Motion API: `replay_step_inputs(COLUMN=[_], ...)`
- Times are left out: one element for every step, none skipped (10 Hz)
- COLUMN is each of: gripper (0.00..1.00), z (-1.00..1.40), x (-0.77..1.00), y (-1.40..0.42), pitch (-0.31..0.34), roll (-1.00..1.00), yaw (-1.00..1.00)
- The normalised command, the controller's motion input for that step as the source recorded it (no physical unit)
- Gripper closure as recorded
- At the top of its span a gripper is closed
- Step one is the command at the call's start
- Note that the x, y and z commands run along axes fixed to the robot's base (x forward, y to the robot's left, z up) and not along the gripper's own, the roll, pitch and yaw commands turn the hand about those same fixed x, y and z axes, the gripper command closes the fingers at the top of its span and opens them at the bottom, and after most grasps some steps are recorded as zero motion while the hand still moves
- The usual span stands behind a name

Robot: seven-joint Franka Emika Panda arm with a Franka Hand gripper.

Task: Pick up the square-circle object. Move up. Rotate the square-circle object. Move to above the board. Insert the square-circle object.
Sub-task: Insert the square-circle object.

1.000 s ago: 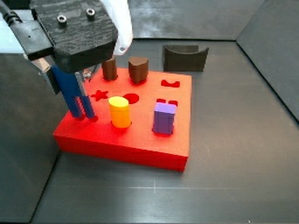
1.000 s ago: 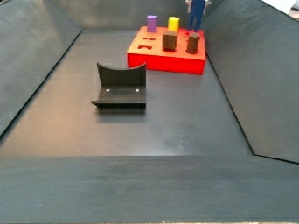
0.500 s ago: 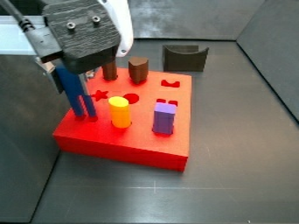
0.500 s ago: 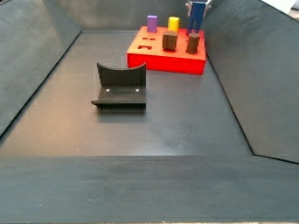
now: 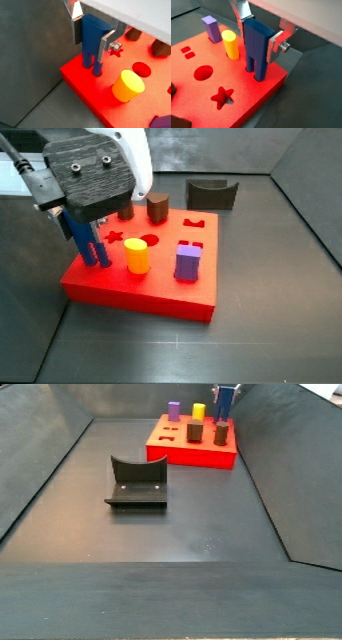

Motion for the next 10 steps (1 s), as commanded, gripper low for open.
replay_step_inputs(gripper=[1.0, 1.0, 1.0, 1.0, 1.0, 1.0, 1.0, 1.0, 1.0, 1.0], z=[-0.65, -0.85, -0.92, -0.95, -1.0, -0.82, -0.7, -0.68, -0.75, -0.94], x=[-0.02, 0.15, 0.23, 0.32, 0.58, 0.53, 0.32, 0.25, 0.29, 0.47], y=[-0.09, -0.07, -0.14, -0.14, 0.0, 0.17, 0.11, 0.08, 0.04, 0.0], pitch=[0.0, -0.023, -0.061, -0.089, -0.087, -0.051, -0.05, -0.046, -0.041, -0.004], roll=[0.22, 0.23, 0.18, 0.12, 0.02, -0.08, -0.01, -0.03, -0.08, -0.12], yaw=[-0.04, -0.03, -0.08, -0.04, 0.15, 0.44, 0.63, 0.72, 0.7, 0.53])
